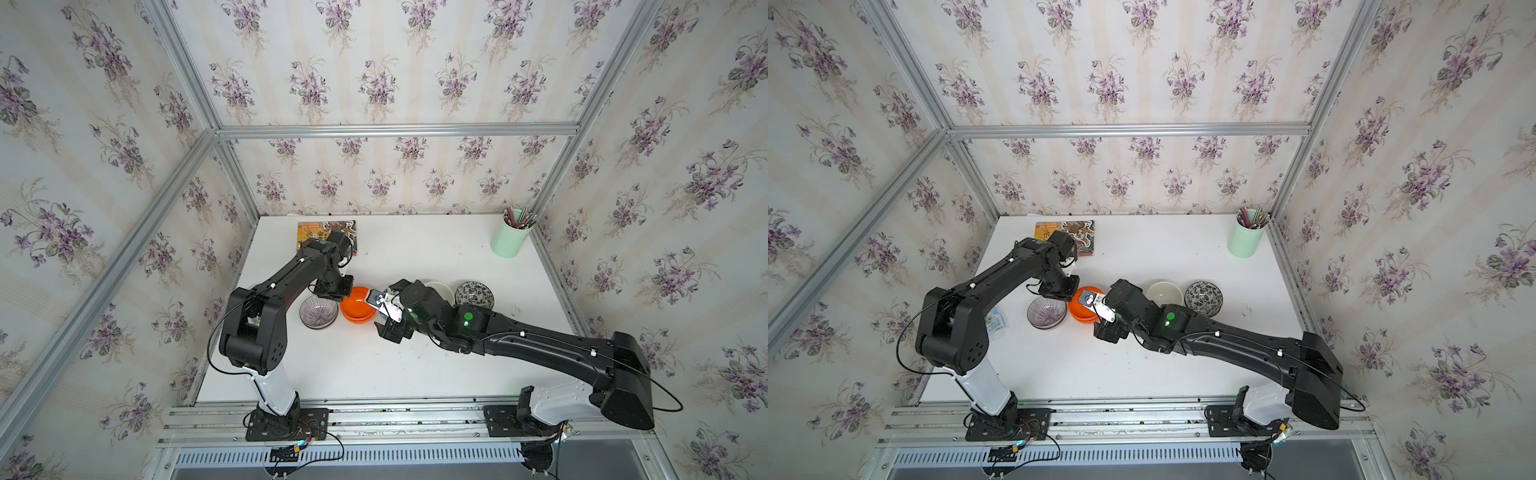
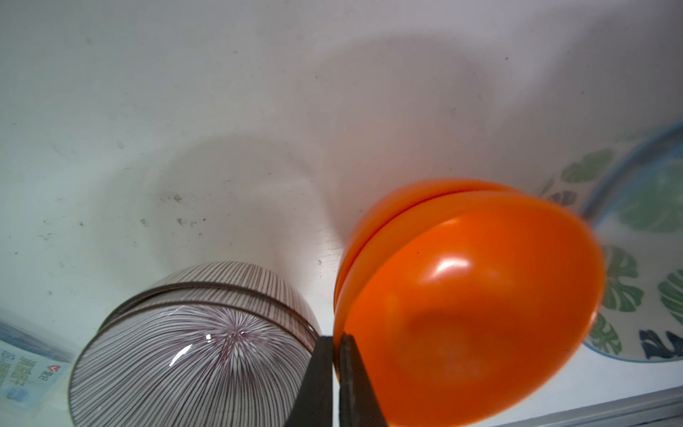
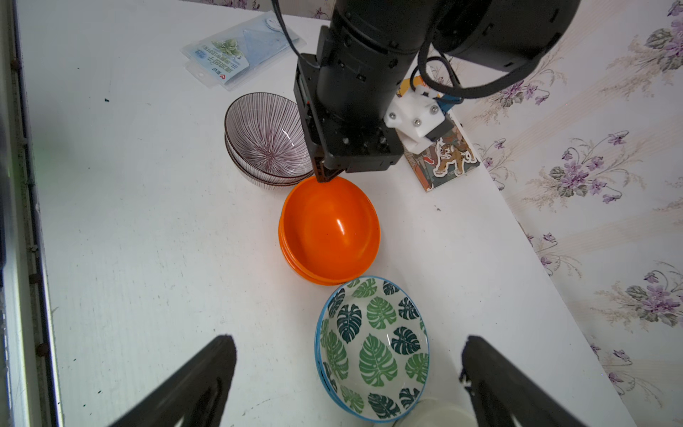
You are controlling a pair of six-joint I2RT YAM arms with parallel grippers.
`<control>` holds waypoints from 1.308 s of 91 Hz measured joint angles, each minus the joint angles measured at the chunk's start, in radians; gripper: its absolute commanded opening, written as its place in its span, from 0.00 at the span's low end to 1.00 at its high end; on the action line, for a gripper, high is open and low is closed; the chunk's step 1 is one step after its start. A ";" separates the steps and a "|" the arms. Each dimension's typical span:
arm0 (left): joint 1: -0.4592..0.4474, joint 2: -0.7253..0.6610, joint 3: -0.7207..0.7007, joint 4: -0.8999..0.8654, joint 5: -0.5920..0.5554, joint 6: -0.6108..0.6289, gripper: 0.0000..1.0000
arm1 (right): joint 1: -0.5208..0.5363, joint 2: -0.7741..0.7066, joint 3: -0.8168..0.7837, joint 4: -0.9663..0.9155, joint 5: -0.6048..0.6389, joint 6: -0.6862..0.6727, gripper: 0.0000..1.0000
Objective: Stack the bowls
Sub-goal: Place the bowl on the bowl, then adjust the bowl on the bowl.
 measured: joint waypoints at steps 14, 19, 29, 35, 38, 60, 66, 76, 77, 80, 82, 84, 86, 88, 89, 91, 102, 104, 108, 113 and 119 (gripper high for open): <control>0.000 0.006 -0.003 0.001 0.000 0.000 0.07 | 0.000 0.000 -0.002 0.006 0.000 0.000 1.00; 0.000 0.006 -0.003 0.002 0.000 0.000 0.08 | 0.000 -0.002 -0.005 0.006 0.000 0.000 1.00; 0.000 0.005 -0.001 0.000 0.002 0.000 0.14 | 0.000 -0.002 -0.010 0.005 0.000 0.000 1.00; 0.000 0.001 0.003 -0.001 0.000 0.000 0.23 | 0.000 -0.002 -0.012 0.008 0.000 0.000 1.00; 0.000 -0.005 0.006 0.000 0.000 0.000 0.28 | 0.000 -0.002 -0.014 0.009 0.000 0.001 1.00; 0.000 -0.079 0.057 -0.004 0.000 -0.002 1.00 | -0.008 -0.015 -0.024 0.020 0.030 0.021 1.00; 0.001 -0.098 0.078 -0.003 -0.002 -0.016 1.00 | -0.025 -0.027 -0.033 0.024 0.037 0.027 1.00; 0.001 -0.138 0.083 0.010 -0.031 -0.020 1.00 | -0.102 -0.070 -0.062 0.039 0.031 0.053 1.00; 0.001 -0.145 0.081 0.015 -0.035 -0.022 1.00 | -0.118 -0.076 -0.066 0.042 0.027 0.056 1.00; 0.001 -0.162 0.072 0.028 -0.047 -0.029 1.00 | -0.161 -0.094 -0.077 0.054 0.021 0.073 1.00; 0.001 -0.175 0.063 0.040 -0.056 -0.031 1.00 | -0.187 -0.106 -0.085 0.063 0.014 0.084 1.00; 0.001 -0.190 0.051 0.055 -0.068 -0.035 1.00 | -0.219 -0.120 -0.094 0.075 0.008 0.094 1.00; 0.001 -0.205 0.038 0.068 -0.079 -0.040 1.00 | -0.258 -0.138 -0.108 0.088 -0.001 0.109 1.00; 0.001 -0.220 0.023 0.084 -0.092 -0.046 1.00 | -0.287 -0.153 -0.119 0.100 -0.005 0.119 1.00; 0.001 -0.230 0.013 0.094 -0.099 -0.050 1.00 | -0.306 -0.162 -0.126 0.107 -0.005 0.127 1.00; 0.002 -0.246 -0.003 0.112 -0.113 -0.053 1.00 | -0.336 -0.176 -0.137 0.118 -0.005 0.138 1.00; 0.004 -0.351 -0.118 0.231 -0.204 -0.080 1.00 | -0.525 -0.230 -0.178 0.162 -0.040 0.206 1.00; 0.005 -0.370 -0.137 0.248 -0.220 -0.084 1.00 | -0.558 -0.236 -0.182 0.166 -0.054 0.218 1.00; 0.006 -0.410 -0.177 0.294 -0.251 -0.092 1.00 | -0.621 -0.242 -0.187 0.175 -0.080 0.244 1.00; 0.008 -0.450 -0.224 0.355 -0.278 -0.099 1.00 | -0.671 -0.242 -0.192 0.187 -0.089 0.283 0.97; 0.009 -0.477 -0.260 0.401 -0.292 -0.100 1.00 | -0.683 -0.226 -0.193 0.195 -0.141 0.304 0.88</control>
